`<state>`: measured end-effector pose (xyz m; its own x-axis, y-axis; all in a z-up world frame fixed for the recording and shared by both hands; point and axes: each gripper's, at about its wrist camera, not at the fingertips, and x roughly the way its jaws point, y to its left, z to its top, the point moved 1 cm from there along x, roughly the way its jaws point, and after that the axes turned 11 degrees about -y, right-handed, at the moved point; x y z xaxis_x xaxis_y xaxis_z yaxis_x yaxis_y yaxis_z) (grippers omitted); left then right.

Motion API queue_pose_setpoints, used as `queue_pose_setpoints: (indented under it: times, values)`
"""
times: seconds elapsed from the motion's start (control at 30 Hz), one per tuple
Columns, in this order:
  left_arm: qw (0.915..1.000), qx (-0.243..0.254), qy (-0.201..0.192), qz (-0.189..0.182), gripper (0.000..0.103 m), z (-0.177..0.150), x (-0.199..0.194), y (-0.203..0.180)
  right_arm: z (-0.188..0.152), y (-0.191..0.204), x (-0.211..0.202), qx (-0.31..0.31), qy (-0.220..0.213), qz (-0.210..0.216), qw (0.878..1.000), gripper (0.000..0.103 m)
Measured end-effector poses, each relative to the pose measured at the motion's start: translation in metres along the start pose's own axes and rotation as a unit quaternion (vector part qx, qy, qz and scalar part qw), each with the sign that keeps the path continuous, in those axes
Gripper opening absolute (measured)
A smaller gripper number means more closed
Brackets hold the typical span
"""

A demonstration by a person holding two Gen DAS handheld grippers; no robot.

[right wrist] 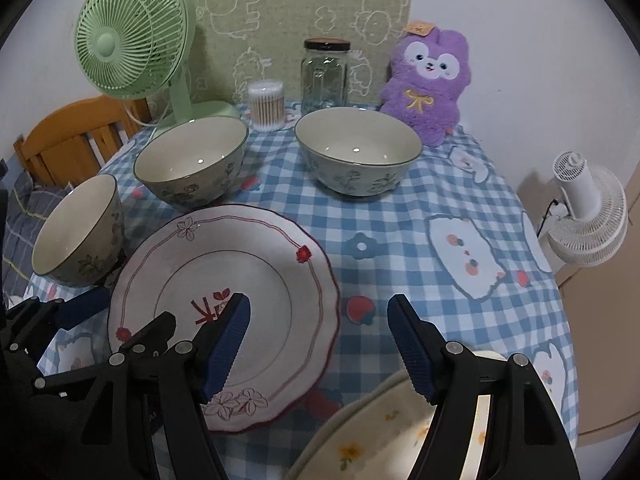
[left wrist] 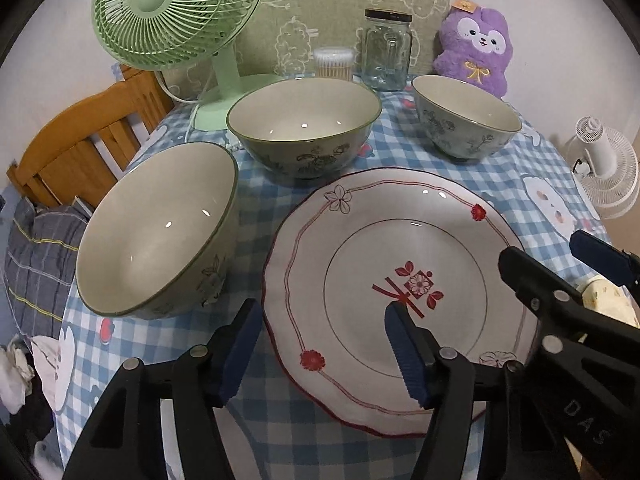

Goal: Organize plates and bowls
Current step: 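Move both grippers to the rim of the red-rimmed white plate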

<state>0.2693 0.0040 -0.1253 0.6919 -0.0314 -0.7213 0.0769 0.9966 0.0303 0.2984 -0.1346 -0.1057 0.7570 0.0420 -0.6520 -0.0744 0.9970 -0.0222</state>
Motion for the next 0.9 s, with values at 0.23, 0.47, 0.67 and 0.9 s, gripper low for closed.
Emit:
queue_pose_setpoints:
  times: [0.23, 0.47, 0.67, 0.9]
  values:
    - [1.0000, -0.001, -0.002, 0.005, 0.065, 0.000, 0.002, 0.001, 0.001, 0.001, 0.015, -0.001, 0.014, 0.003, 1.000, 0.074]
    - [0.9999, -0.008, 0.009, 0.012, 0.062, -0.002, 0.013, 0.002, -0.004, -0.001, 0.031, 0.010, 0.044, 0.018, 0.999, 0.074]
    - [0.9996, -0.023, 0.018, 0.006, 0.059, -0.005, 0.022, 0.005, -0.006, 0.000, 0.045, 0.018, 0.073, 0.025, 0.997, 0.074]
    - [0.9992, -0.037, 0.015, 0.001, 0.060, -0.004, 0.025, 0.007, -0.005, -0.003, 0.055, 0.032, 0.090, 0.027, 0.995, 0.074]
